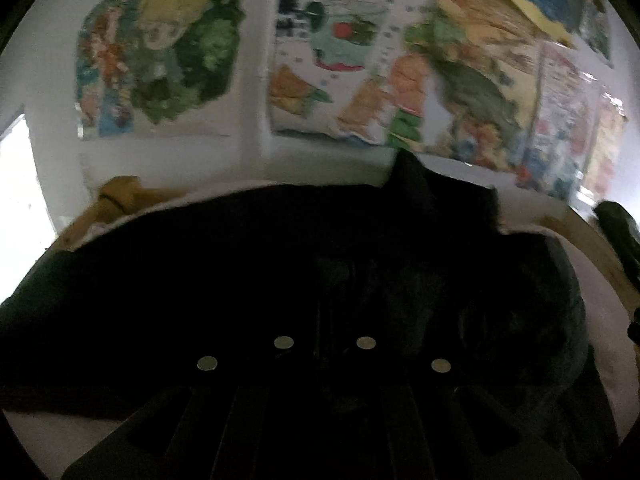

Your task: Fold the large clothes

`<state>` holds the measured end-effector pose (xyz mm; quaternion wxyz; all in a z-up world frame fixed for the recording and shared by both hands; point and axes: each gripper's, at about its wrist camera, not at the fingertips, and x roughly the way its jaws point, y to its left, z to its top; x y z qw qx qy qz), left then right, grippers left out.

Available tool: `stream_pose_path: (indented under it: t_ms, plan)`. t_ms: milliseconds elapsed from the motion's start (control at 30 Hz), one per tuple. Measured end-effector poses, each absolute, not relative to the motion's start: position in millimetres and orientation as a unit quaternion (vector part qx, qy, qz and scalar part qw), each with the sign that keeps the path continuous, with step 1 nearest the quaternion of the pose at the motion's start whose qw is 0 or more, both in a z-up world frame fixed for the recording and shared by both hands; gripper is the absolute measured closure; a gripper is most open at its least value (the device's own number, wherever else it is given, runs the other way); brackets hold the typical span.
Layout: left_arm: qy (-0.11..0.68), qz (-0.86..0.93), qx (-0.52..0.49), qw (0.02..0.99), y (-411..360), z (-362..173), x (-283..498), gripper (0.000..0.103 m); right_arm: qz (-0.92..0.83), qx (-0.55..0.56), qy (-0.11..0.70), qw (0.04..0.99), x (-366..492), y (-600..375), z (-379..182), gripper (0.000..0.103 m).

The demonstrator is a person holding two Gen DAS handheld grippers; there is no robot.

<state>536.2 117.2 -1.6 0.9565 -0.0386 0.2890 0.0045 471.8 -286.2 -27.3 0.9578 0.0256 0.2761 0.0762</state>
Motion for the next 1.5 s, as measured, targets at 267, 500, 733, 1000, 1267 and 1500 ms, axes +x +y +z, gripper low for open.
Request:
stream_pose_path:
  t_ms: [267, 500, 733, 1000, 1267, 1500]
  plan:
    - [0.348, 0.055, 0.044, 0.935, 119.2, -61.0, 567.9, 0.101, 0.088, -0.03, 0.352, 0.931, 526.2, -268.0, -84.1, 0.079]
    - [0.379, 0.067, 0.073, 0.92, 119.8, -91.8, 577.5, 0.1, 0.086, -0.089, 0.4, 0.908, 543.4, -243.1, -140.6, 0.082]
    - [0.375, 0.093, 0.132, 0.913, 103.8, -108.5, 580.2, 0.1, 0.071, -0.116, 0.386, 0.912, 542.4, -234.2, -162.0, 0.082]
    - [0.371, 0.043, 0.02, 0.927, 139.1, -71.6, 550.1, 0.089, 0.069, -0.11, 0.36, 0.924, 530.5, -241.7, -131.0, 0.058]
    - [0.254, 0.086, -0.027, 0.963, 202.7, -22.1, 454.6, 0.011, 0.123, -0.094, 0.326, 0.933, 509.7, -193.6, -58.9, 0.028]
    - [0.252, 0.228, -0.214, 0.916, 303.6, -28.6, 395.3, 0.01, 0.201, -0.017, 0.305, 0.931, 509.0, -111.4, 1.3, 0.019]
